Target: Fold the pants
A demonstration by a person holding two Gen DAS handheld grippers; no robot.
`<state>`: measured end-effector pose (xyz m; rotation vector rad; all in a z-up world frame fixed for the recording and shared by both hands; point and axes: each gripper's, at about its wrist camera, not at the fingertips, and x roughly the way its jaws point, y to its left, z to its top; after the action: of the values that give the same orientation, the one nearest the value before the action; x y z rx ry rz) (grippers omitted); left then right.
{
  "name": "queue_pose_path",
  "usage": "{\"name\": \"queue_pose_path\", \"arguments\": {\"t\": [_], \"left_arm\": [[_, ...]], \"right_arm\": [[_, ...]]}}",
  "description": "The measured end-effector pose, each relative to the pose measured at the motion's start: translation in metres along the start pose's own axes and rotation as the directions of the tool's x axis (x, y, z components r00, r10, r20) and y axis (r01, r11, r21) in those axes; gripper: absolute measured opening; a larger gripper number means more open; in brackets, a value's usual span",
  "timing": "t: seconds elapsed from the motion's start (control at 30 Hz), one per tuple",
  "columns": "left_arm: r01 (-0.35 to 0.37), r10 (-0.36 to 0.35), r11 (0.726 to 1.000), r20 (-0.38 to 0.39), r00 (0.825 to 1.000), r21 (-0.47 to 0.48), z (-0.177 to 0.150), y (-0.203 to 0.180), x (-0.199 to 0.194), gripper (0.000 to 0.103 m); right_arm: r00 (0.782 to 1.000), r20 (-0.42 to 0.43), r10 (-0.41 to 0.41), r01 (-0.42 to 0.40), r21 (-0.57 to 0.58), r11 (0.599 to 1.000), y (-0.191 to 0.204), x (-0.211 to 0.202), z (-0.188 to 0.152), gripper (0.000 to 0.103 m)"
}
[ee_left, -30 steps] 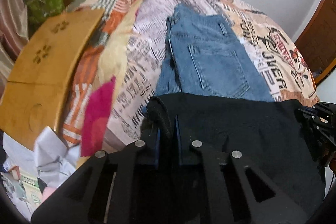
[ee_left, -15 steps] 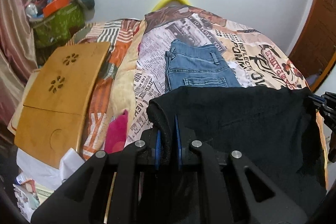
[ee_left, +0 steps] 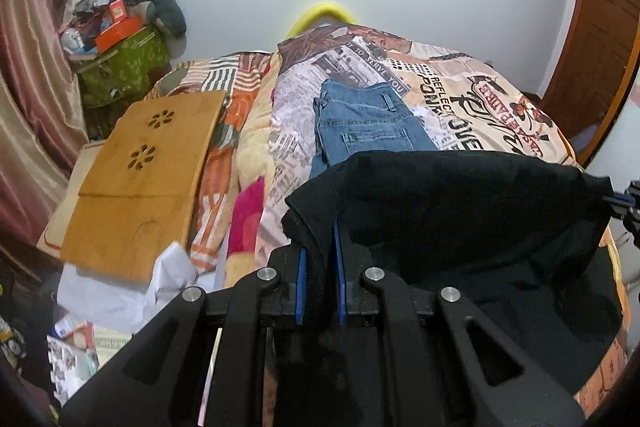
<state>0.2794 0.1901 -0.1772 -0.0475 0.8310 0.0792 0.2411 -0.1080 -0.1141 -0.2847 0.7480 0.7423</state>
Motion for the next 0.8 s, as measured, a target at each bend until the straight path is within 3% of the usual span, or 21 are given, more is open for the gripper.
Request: {"name": "queue_pose_path", "arguments": {"t": [0.4,0.8], "left_arm": [[-0.068,0.068,0.998,-0.042,0.997,-0.004,-0.077,0.004,-0.04,0.011],[-0.143,0.13,0.988,-0.18,0.975,-0.06,-0.157,0.028,-0.031,0.011]], "right_arm": [[0.997,-0.071,0.039,-0.036,0.043,0.998,0.051,-0.02,-0.058,0.006],[0.984,-0.171,0.056,-0.048,0.055,0.997,0.081,-0.005,-0.106,0.007]]}}
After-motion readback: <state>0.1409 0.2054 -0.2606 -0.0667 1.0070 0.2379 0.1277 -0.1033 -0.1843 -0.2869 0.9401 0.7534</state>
